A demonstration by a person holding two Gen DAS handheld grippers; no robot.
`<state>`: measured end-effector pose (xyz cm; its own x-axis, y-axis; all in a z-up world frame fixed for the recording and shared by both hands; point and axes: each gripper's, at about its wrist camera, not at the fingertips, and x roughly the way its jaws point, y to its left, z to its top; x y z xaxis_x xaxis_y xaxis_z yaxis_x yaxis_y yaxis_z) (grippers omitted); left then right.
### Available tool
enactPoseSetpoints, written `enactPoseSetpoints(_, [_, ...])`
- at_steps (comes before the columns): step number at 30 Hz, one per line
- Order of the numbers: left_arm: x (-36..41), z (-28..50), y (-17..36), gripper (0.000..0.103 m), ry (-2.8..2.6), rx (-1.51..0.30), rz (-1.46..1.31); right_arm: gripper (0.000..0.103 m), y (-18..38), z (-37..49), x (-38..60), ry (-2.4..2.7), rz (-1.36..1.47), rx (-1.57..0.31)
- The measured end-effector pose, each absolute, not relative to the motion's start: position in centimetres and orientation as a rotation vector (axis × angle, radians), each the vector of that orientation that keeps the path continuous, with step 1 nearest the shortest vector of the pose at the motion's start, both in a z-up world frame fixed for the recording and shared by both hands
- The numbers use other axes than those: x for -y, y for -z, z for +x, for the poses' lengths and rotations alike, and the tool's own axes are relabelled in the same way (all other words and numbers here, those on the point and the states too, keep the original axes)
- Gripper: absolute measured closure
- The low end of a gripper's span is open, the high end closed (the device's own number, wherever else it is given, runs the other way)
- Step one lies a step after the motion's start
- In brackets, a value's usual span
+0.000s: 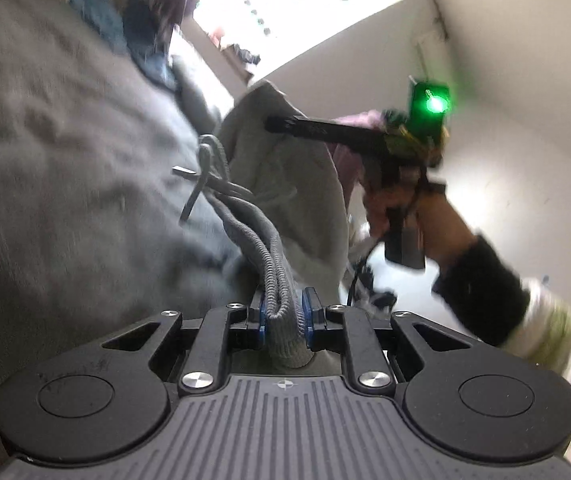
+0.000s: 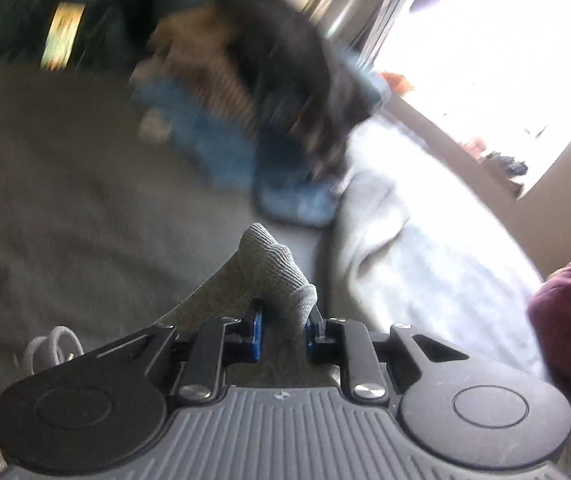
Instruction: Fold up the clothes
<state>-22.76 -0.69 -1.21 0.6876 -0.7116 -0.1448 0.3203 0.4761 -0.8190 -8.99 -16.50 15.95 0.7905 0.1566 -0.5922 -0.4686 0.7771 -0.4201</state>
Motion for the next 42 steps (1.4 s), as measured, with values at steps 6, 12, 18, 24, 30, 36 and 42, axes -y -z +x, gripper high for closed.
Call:
enactPoseSetpoints(6, [-3.4,-23.1,-0.8,0.088,0.594,-0.403,-0.889,0.082,-20.3,-10.2,15.5,-0.331,-0.484,-0.419])
enactPoseSetpoints(12, [-8.4,-24.0,-3.2,0.094,0.499,-0.249,-0.9,0.082,-23.1,-10.0,12.3,-0.344,-0.463,-0.332])
enactPoseSetpoints(18, [-12.9,-24.6,-5.1,0.102,0.414,-0.123,-0.905,0.082,-24.6,-9.1,8.2,-0.37,-0.439,-0.292])
enactPoseSetpoints(24, [-13.6,-23.7,-2.3,0.1,0.39,-0.287,-0.863,0.083,-22.2,-6.4,5.0,-0.362,-0.471,-0.353])
enactPoseSetpoints(30, [-12.3,-26.3,0.1,0.047,0.415,-0.413,-0.793,0.083,-19.6,-4.8,6.8,-0.337,-0.427,-0.418])
enactPoseSetpoints(36, [-9.9,-24.0,-0.3,0.034,0.456,-0.462,-0.722,0.083,-18.8,-4.3,9.3,-0.337,-0.359,-0.447])
enactPoseSetpoints(42, [-8.1,-19.3,1.0,0.035,0.401,-0.588,-0.69,0.083,-18.4,-4.7,10.7,-0.35,-0.326,-0.442])
